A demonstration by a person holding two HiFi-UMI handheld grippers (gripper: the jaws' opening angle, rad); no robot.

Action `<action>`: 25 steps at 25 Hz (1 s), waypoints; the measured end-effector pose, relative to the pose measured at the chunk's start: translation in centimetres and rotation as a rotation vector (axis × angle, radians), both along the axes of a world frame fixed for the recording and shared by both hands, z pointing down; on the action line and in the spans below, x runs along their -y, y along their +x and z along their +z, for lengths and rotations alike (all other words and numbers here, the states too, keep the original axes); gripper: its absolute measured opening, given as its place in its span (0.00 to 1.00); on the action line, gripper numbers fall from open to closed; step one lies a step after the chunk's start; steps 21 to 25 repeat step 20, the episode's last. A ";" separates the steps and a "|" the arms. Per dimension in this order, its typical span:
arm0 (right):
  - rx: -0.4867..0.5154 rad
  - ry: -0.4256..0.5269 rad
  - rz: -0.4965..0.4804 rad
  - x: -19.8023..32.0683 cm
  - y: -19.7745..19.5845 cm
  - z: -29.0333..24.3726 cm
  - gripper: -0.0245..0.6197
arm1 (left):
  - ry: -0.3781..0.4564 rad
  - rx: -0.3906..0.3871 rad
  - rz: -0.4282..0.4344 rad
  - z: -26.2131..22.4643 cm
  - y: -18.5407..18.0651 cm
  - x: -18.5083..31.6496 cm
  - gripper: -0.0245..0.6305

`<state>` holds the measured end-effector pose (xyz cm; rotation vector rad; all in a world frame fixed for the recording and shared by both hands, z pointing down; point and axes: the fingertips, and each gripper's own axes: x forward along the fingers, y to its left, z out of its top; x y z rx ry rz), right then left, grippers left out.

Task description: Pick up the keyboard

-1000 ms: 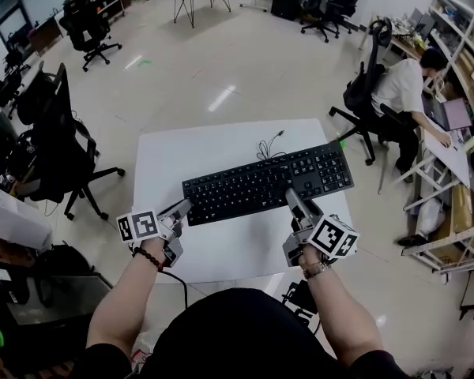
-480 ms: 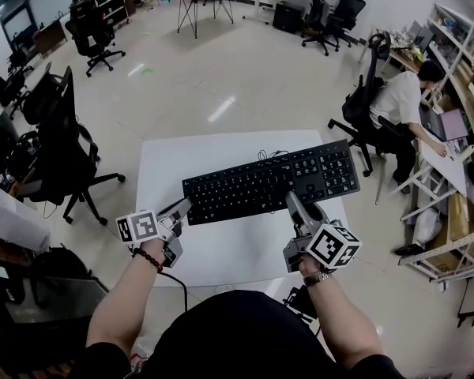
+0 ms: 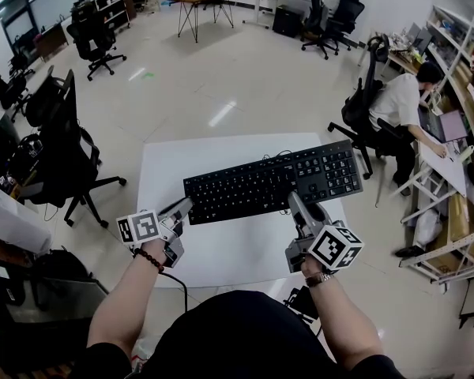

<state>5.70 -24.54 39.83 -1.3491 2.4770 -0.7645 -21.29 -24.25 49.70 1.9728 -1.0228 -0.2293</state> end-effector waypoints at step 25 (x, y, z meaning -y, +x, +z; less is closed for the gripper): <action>0.009 0.002 -0.005 0.1 0.1 0.3 0.25 | 0.009 0.007 -0.005 -0.1 -0.2 0.1 0.17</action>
